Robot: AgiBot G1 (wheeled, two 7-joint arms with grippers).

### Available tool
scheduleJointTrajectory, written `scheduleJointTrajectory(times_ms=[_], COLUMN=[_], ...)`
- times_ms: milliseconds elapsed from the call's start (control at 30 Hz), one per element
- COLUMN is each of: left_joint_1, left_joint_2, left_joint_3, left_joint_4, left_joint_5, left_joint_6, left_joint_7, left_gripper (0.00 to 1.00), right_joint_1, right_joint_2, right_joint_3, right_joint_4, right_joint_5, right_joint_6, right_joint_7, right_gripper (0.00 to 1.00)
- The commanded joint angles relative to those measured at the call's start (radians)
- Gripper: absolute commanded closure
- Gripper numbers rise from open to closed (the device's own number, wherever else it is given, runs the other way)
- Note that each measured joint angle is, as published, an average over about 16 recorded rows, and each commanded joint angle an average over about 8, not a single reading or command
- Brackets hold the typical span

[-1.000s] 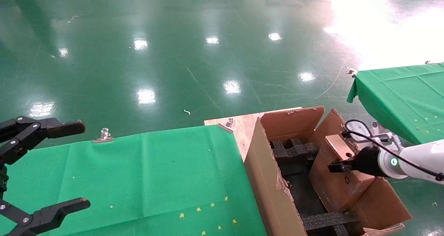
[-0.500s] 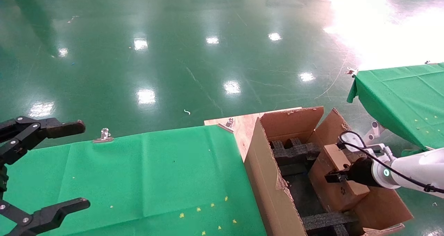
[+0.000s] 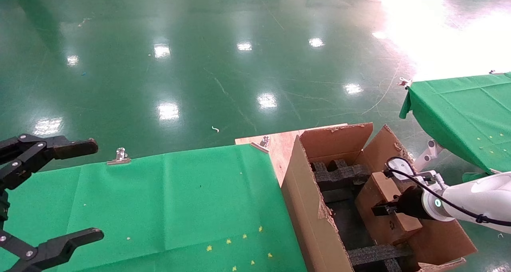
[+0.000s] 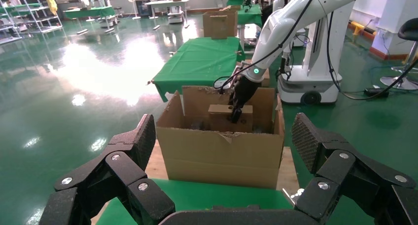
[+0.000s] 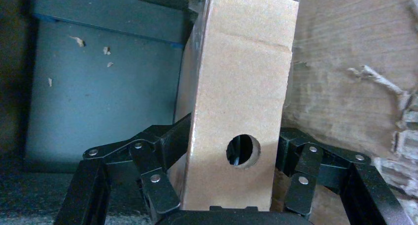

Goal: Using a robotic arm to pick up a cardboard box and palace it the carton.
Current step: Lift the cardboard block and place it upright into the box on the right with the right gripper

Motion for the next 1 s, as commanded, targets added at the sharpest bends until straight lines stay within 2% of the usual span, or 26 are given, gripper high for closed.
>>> scheduleJointTrajectory(times_ms=[33, 67, 100, 133, 1000], left_joint_1=[0.000, 0.000, 0.000, 0.000, 0.000], left_joint_2=[0.000, 0.000, 0.000, 0.000, 0.000], left_joint_3=[0.000, 0.000, 0.000, 0.000, 0.000], left_joint_4=[0.000, 0.000, 0.000, 0.000, 0.000], left_joint_5=[0.000, 0.000, 0.000, 0.000, 0.000], left_joint_6=[0.000, 0.000, 0.000, 0.000, 0.000], left_joint_7=[0.000, 0.000, 0.000, 0.000, 0.000], left_gripper=[0.00, 0.00, 0.00, 0.00, 0.00], right_joint_1=[-0.003, -0.003, -0.004, -0.004, 0.046], right_joint_2=[-0.005, -0.006, -0.007, -0.008, 0.023], right_joint_3=[-0.001, -0.001, -0.001, 0.000, 0.017], right_joint_4=[-0.006, -0.007, -0.007, -0.008, 0.029], right_joint_5=[0.004, 0.005, 0.006, 0.006, -0.009], right_joint_6=[0.001, 0.001, 0.002, 0.002, -0.010], right_joint_7=[-0.003, -0.004, -0.004, -0.004, -0.010], right_gripper=[0.22, 0.10, 0.01, 0.00, 0.00])
